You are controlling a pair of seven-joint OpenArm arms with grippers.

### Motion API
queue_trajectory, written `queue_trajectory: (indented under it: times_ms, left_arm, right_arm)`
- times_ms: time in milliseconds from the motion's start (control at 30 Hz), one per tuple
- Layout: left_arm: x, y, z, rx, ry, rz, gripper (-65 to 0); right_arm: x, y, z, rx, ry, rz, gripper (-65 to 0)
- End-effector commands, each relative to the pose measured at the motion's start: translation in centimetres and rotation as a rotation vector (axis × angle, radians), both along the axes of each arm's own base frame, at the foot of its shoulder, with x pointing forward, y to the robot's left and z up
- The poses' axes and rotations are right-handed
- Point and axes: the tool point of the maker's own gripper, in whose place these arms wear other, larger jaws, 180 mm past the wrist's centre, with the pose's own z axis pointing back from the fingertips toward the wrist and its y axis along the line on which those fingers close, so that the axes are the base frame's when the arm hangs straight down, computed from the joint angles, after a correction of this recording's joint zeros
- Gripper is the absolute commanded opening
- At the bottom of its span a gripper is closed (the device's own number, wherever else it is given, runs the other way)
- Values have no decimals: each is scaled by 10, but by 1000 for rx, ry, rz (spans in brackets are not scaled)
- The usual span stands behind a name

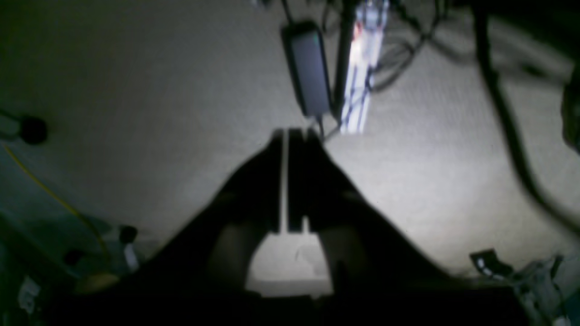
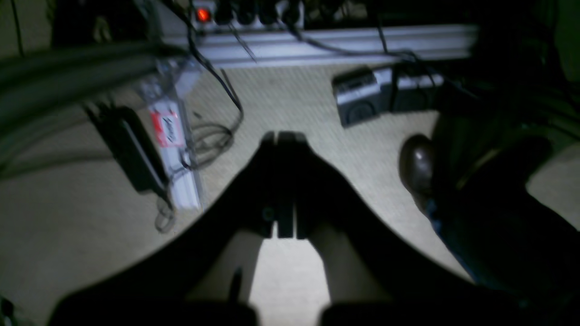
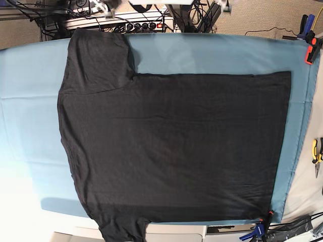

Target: Fold the T-shirt properly

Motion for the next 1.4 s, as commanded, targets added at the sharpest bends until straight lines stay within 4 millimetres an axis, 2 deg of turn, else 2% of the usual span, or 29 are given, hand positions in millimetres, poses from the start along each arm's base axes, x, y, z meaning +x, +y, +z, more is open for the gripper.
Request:
queue_trajectory:
  times_ms: [0, 167, 300, 433, 600, 700, 800, 933, 1133, 1267, 1367]
  left_arm:
    - [-4, 5, 4, -5, -11, -9, -650]
    - [-52, 10, 34, -63, 1, -56, -650]
    - [-76, 18, 77, -90, -45, -115, -650]
    - [-79, 11, 134, -137, -126, -240, -650]
    - [-61, -7, 207, -213, -212, -358, -650]
    - [-40, -10, 237, -237, -234, -423, -650]
    - [-4, -7, 256, -240, -309, -494, -650]
    - [29, 11, 268, -203, -378, -518, -650]
    - [59, 48, 276, -158, -414, -526, -650]
    - [83, 73, 284, -109, -457, -494, -650]
    - [94, 79, 292, -134, -481, -466, -650]
  right_arm:
    - [-4, -15, 6, -26, -19, 11, -650]
    - [-38, -58, 38, -81, -41, 71, -650]
    - [-59, -79, 79, -73, -94, 93, -650]
    - [-66, -77, 126, -41, -150, 180, -650]
    - [-64, -49, 184, 42, -210, 288, -650]
    - [-51, -34, 211, 75, -251, 334, -650]
    - [-21, -37, 231, 58, -314, 317, -650]
    - [21, -66, 257, -26, -392, 266, -650]
    - [74, -115, 312, -171, -561, 216, -650]
    - [100, -136, 349, -266, -650, 236, -650]
    - [112, -147, 371, -325, -696, 247, -650]
